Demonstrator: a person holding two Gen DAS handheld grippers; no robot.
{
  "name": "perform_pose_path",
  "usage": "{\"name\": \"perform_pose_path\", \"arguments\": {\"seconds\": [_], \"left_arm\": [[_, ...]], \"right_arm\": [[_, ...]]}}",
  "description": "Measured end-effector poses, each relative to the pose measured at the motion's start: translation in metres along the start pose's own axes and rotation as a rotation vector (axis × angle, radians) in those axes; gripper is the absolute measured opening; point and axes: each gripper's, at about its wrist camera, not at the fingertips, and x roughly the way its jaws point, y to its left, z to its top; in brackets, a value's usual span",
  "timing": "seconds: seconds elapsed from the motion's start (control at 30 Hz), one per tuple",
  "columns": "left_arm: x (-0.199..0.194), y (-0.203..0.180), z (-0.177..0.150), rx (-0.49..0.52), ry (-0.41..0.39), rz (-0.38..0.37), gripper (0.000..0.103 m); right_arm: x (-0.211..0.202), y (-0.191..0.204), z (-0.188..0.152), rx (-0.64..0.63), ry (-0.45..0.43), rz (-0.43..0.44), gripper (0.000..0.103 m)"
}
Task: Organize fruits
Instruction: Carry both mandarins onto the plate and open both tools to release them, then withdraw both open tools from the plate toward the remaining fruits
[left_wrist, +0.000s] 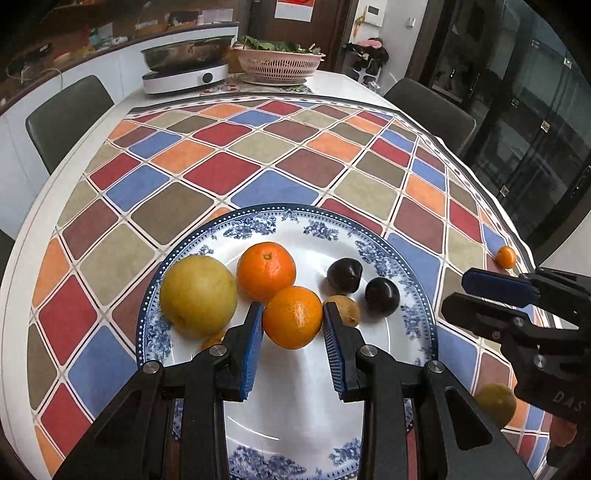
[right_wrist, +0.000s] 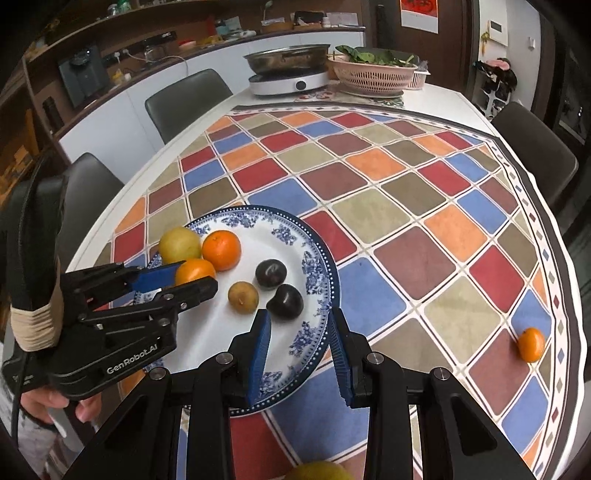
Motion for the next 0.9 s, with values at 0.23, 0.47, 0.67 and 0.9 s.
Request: {"name": "perform_pose_path", "arguments": {"seconds": [0.23,0.47,0.67,0.9], "left_arm": [[0.001,0.002,0.002,-0.002,-0.004,0.017,0.044],[-0.019,-0.003,0.001,0.021,-0.035,0.036,0.044],[-0.046,-0.012,-0.004,0.034,-0.079,0.056,0.044],[-0.081,-0.026,-0.013,0.034,-0.133,0.061,0.044]], "right_arm": [[0.004,0.000,-0.001,0.008,0.007,0.002,0.033],[-0.003,0.003,-0.001,-0.002,-0.012,0.009,0.033],[-0.021,0.005,-0.004,-0.014,-0.044,0.019,0.033],[-0.052,0.008,-0.012,-0.029,-0.100,0.037,0.033]]}}
